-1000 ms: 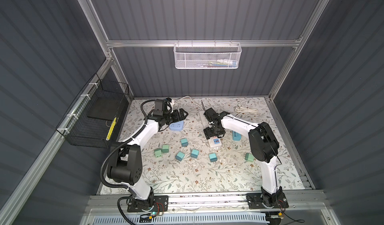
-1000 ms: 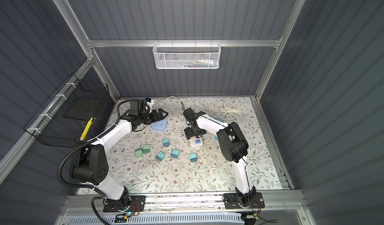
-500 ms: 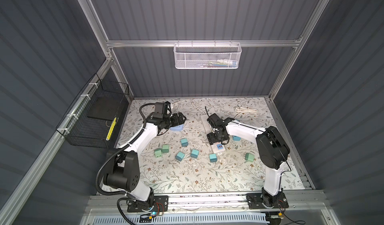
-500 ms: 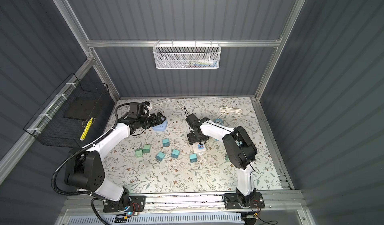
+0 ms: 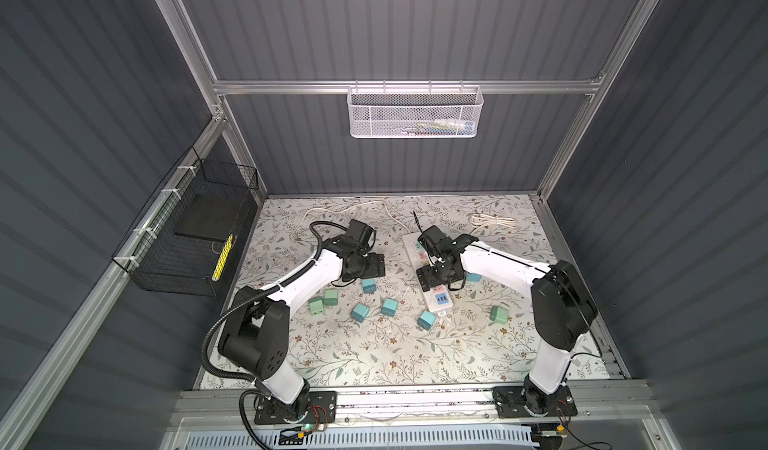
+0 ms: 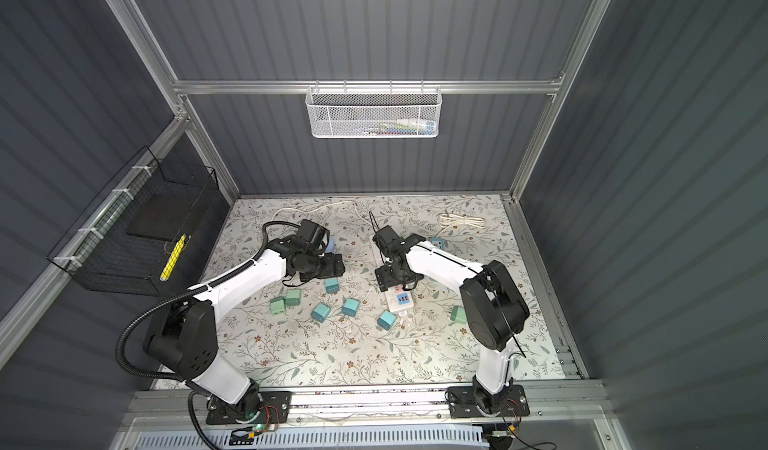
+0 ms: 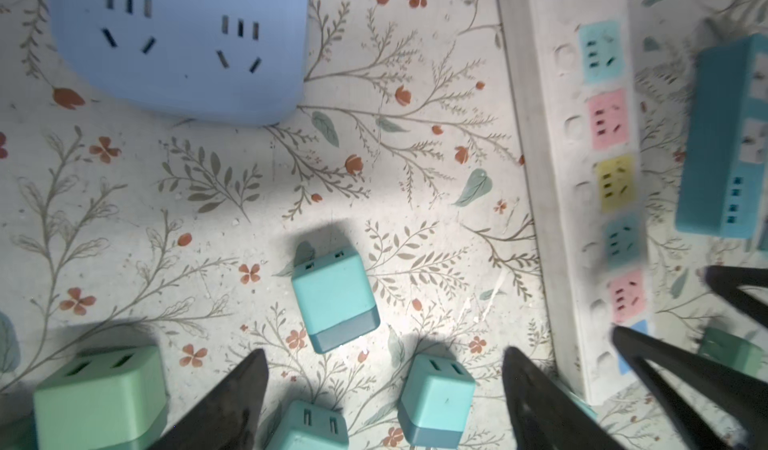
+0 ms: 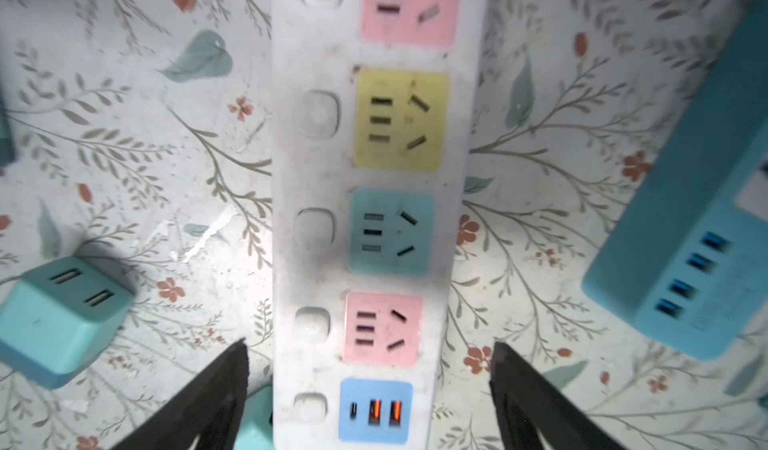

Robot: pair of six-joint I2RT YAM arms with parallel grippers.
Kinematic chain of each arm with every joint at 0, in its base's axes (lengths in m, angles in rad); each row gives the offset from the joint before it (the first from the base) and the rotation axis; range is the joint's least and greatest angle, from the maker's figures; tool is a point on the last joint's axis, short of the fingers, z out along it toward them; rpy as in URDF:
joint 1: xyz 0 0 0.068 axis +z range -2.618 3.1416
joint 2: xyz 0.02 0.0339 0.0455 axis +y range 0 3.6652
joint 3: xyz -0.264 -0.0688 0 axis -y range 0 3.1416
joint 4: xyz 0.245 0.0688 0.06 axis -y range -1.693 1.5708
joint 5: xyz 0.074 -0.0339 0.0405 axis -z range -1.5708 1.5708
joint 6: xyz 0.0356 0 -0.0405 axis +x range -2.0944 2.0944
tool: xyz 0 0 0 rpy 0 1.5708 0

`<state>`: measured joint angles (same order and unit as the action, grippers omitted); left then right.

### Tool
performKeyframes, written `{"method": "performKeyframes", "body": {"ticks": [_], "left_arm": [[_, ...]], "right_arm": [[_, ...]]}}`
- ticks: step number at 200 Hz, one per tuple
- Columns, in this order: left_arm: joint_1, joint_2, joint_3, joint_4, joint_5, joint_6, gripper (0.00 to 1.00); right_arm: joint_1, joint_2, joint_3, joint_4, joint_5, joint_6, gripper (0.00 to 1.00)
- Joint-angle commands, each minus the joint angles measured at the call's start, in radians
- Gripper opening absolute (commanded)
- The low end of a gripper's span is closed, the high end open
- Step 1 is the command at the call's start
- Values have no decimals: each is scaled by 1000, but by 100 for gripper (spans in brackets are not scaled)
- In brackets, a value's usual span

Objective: Insert the plug
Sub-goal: 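Lower the left gripper onto a teal USB adapter and grasp it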

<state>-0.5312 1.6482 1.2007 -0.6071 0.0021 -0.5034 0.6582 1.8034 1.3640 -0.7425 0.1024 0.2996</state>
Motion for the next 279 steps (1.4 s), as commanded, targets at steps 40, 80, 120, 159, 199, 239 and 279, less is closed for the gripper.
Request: {"method": "performKeyframes", "body": {"ticks": [40, 80, 120, 159, 199, 239, 279], "left_arm": [[-62, 149, 115, -153, -153, -78, 78], [-64, 208, 128, -172, -199, -107, 78], [-64, 214, 92, -152, -224, -124, 76], [-62, 190, 49, -129, -215, -110, 67], [-61, 171, 12, -128, -218, -93, 61], [-41, 155, 34, -137, -213, -14, 62], [-3, 172, 75, -147, -148, 106, 65]], "right_arm": [[-68, -110, 34, 8, 35, -9, 86], [-94, -105, 27, 24, -44, -10, 85], [-94, -102, 24, 28, -52, -19, 85], [-95, -108, 20, 26, -41, -18, 85], [-97, -123, 20, 20, -30, -13, 85], [-99, -139, 27, 19, -20, -13, 86], [-130, -164, 20, 38, -92, -9, 90]]}}
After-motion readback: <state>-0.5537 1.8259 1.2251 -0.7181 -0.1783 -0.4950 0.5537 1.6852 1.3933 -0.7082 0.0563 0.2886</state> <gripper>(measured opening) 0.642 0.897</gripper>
